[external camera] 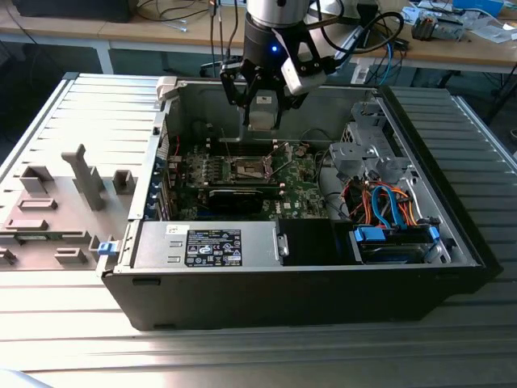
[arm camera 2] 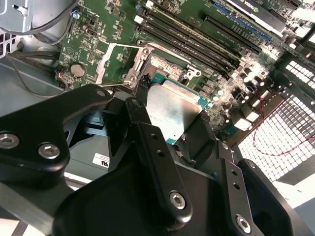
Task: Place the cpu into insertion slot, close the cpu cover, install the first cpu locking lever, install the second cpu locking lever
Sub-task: 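Place the cpu into insertion slot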
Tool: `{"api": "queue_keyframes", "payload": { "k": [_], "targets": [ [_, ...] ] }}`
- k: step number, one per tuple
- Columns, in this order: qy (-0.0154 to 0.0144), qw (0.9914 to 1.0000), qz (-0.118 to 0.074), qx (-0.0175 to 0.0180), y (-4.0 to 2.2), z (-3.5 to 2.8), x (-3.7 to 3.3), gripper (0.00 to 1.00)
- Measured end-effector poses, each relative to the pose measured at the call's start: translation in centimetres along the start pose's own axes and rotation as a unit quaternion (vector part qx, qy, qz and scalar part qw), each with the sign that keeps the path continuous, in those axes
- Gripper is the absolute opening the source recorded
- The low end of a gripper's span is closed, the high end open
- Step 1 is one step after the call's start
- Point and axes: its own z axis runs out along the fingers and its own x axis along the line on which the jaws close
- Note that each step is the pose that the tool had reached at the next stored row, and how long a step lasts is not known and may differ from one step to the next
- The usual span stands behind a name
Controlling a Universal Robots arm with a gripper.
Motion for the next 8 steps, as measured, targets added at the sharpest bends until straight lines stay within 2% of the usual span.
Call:
{"api": "queue_keyframes", "payload": {
  "k": [8],
  "targets": [
    [0.0000, 1.00000, 0.000, 0.0001, -0.48, 0.43, -0.02, 0.54]
  ]
}}
